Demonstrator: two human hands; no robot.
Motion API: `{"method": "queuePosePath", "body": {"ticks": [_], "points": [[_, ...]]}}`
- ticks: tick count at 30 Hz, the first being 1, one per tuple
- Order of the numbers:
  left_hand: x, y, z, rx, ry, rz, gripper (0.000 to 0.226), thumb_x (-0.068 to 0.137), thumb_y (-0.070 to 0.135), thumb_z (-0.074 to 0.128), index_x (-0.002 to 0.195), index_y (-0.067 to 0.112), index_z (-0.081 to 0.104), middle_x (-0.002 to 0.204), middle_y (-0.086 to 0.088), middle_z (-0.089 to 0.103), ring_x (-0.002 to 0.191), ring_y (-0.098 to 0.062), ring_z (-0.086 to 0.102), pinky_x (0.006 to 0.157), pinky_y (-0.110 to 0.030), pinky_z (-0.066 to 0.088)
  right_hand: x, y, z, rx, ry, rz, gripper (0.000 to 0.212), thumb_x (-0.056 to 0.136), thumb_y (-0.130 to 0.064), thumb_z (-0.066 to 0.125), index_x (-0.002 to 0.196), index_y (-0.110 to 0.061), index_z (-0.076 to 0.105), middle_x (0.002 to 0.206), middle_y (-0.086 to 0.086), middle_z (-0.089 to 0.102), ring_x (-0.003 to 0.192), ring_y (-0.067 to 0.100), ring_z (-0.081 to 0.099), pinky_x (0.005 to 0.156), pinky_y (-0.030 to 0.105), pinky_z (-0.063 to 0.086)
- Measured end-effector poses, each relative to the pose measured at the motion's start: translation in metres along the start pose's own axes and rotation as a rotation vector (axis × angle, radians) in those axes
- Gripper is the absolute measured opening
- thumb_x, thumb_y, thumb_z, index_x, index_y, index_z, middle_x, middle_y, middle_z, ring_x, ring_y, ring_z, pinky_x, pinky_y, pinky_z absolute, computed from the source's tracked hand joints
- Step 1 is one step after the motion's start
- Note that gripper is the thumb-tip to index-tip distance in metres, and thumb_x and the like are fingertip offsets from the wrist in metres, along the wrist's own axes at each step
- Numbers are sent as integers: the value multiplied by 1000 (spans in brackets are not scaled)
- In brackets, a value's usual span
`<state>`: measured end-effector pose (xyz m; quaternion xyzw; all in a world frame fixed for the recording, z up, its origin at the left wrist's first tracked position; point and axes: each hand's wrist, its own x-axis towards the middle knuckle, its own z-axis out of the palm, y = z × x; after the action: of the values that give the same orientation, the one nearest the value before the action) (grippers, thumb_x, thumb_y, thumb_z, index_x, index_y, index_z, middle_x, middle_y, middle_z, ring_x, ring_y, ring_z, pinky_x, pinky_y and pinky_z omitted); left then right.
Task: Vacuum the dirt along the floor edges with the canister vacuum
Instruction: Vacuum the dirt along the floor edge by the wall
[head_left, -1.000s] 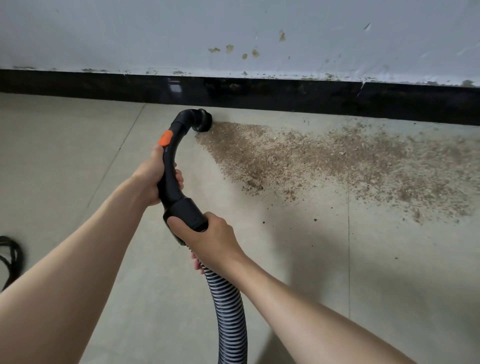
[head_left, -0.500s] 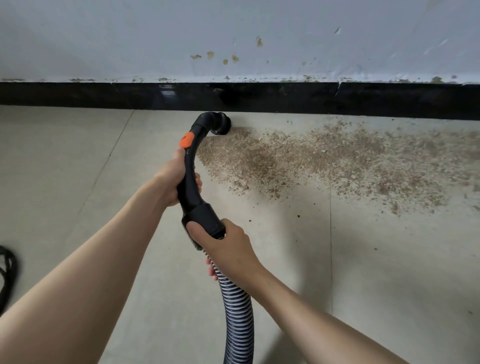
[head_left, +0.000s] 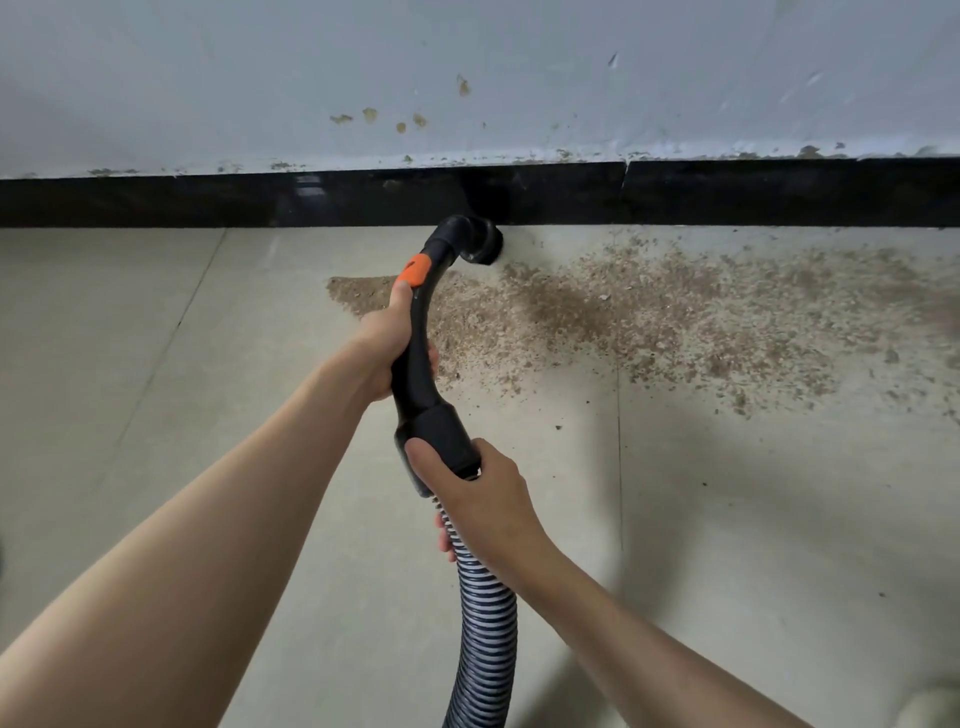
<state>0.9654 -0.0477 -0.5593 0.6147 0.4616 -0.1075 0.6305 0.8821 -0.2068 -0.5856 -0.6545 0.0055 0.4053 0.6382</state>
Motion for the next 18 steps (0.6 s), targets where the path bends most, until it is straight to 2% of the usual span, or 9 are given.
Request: {"method": "queuePosePath", "body": {"ticks": [13, 18], "points": [[-3, 8, 54, 17, -102, 23, 53, 97, 58, 34, 83, 9, 45, 58, -8, 49, 45, -20, 47, 50, -30, 45, -10, -5, -43, -29, 120, -20, 38, 83, -49, 70, 79, -14, 53, 54, -2, 55, 40, 14, 52, 42, 24, 46], [-7, 6, 63, -4, -142, 52, 50, 97, 57, 36, 84, 10, 45, 58, -8, 49, 46, -20, 48, 50, -30, 45, -13, 1, -47, -6, 164, -34, 38, 81, -48, 72, 77, -16, 53, 47, -7, 53, 38, 14, 51, 40, 22, 43]]}}
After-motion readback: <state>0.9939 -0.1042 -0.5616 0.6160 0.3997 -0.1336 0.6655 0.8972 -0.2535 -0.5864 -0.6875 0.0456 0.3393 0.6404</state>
